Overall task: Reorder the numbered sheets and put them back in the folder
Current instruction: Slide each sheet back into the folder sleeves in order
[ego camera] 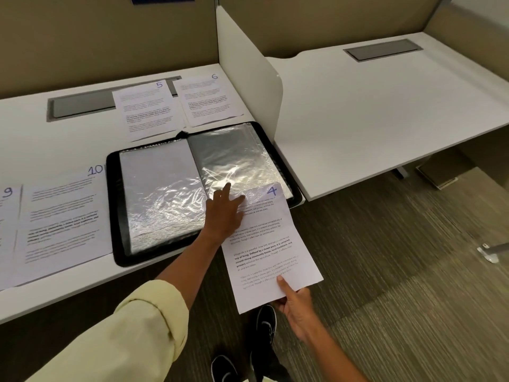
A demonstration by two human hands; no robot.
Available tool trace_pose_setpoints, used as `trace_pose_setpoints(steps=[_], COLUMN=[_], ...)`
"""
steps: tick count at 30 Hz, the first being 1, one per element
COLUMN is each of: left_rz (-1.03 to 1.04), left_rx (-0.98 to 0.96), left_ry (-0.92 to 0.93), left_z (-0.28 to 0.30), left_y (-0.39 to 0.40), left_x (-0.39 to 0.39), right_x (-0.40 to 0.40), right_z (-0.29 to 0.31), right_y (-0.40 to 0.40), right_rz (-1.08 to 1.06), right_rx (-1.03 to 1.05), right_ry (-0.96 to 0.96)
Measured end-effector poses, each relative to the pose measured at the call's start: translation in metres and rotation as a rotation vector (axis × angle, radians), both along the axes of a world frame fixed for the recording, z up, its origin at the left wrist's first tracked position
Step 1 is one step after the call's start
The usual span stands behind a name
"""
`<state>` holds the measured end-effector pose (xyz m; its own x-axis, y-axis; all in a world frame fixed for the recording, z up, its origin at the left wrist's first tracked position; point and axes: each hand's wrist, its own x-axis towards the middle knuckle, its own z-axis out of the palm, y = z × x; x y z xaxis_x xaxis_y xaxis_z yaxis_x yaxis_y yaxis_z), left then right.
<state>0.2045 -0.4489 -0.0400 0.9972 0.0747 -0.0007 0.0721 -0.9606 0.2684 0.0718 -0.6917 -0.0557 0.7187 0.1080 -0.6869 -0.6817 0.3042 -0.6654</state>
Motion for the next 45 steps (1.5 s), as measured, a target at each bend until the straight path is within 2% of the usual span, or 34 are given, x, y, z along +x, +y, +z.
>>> trace_pose_setpoints(steps=[4,10,19,30,40,45], left_rz=[-0.067,-0.122,-0.079,-0.068,0.026,0.081], left_rx=[-0.047,-0.053,-0.039,-0.38,-0.267,-0.299], left_ry=[-0.068,-0.074,-0.115,-0.097,-0.197,-0.15], left_z=[-0.001,0.006,0.003,0.004,-0.017,-0.011], left_y=[-0.01,-0.039,-0.058,-0.043,0.014,0.013], left_x=[0.009,0.029,0.057,0.054,-0.002,-0.013], right_x=[0.0,0.002,0.014,0.059,0.038,0.041], right_z=[-0.002,0.001,0.001,0.016,0.006,0.006], right_y=[-0.001,-0.007,-0.014,0.015,0.013,0.025], right_rz=[0.03,0.017,0.042,0.055,0.111,0.092], right_rx=[-0.054,-0.022,0.002,0.013,-0.071,-0.143], right_ry=[0.003,-0.023,-0.053,-0.028,0.0,-0.037])
